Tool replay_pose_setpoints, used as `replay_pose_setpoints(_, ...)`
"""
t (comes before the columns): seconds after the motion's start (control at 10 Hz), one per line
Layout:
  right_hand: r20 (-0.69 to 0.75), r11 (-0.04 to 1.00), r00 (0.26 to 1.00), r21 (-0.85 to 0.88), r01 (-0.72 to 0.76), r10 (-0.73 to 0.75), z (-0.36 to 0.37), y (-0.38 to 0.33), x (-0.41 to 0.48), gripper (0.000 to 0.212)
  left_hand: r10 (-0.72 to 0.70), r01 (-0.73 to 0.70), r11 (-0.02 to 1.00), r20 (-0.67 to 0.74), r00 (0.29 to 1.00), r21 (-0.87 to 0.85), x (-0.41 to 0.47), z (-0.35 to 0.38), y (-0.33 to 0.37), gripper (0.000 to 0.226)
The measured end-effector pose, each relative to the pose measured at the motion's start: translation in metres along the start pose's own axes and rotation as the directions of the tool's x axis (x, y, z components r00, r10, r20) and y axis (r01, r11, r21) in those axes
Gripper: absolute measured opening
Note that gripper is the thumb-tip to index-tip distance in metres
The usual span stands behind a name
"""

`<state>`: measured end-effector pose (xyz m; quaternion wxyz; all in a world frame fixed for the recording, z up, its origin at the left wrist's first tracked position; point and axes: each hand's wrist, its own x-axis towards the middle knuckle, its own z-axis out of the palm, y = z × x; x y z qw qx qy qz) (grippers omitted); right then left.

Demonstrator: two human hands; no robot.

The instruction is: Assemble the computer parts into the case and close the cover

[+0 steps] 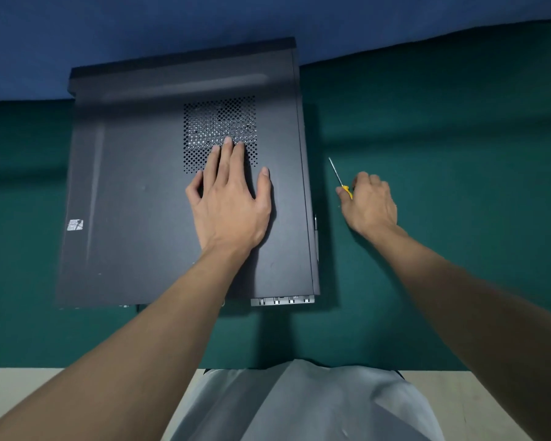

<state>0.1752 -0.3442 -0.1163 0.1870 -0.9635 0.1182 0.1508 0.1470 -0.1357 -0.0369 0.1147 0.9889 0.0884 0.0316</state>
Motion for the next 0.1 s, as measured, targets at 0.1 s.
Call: replay_pose_setpoints(0.1, -0.102, 0.943, 0.994, 0.334, -0.007, 0.043, -0.0298, -0.0050, -0.0053, 0.031, -0.016, 0.016, 1.000, 0.012, 1.000, -0.004, 0.0001, -0.0005, -0.0010, 0.062)
